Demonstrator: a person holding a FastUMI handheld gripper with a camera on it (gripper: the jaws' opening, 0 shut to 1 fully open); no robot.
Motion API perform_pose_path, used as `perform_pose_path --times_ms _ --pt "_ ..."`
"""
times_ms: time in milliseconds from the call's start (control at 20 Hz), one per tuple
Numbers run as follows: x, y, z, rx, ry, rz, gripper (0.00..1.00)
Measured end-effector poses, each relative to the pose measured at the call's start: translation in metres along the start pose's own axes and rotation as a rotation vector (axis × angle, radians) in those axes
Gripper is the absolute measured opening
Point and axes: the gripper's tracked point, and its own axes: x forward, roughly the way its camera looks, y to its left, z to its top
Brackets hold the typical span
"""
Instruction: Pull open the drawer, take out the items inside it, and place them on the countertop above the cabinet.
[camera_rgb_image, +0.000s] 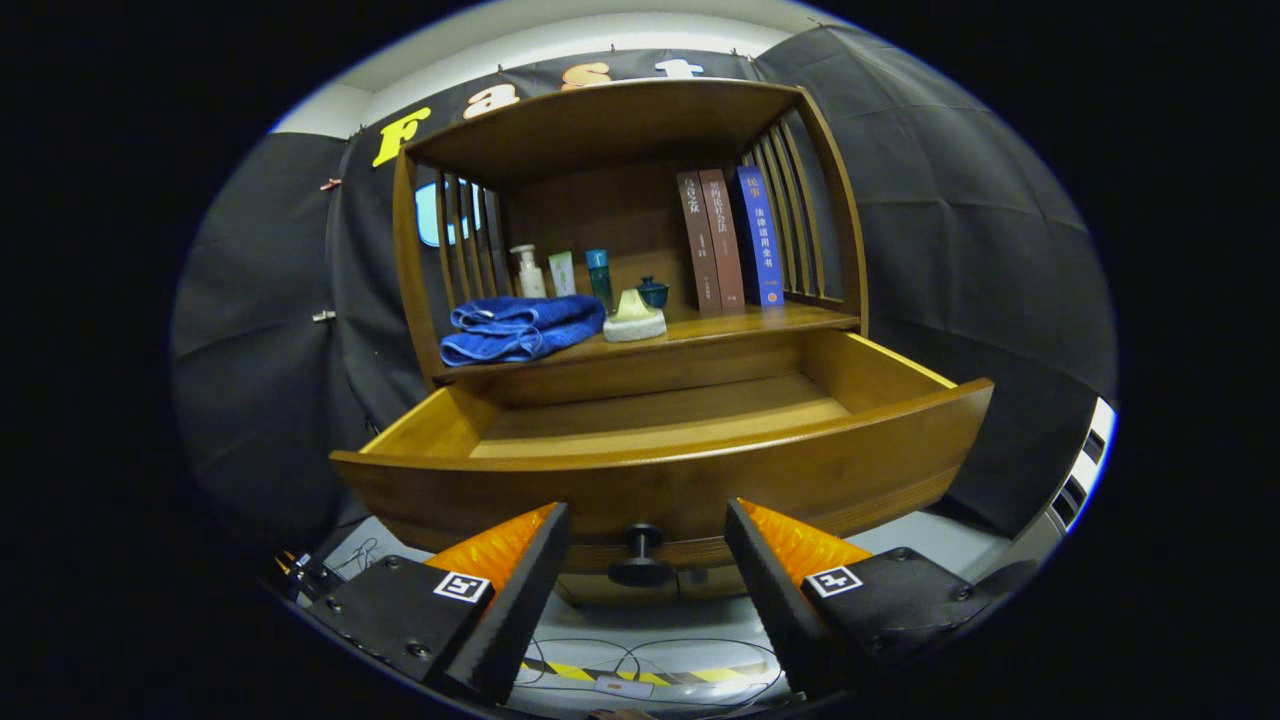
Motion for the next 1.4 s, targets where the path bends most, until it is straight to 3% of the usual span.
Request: perform_pose_path --times_ms 650,1400 --pt "0.025 -0.001 -0.008 -0.018 0.035 -0.033 0.99" --pt "0.154 0.005 0.032 0.011 0.045 -0.030 0.98"
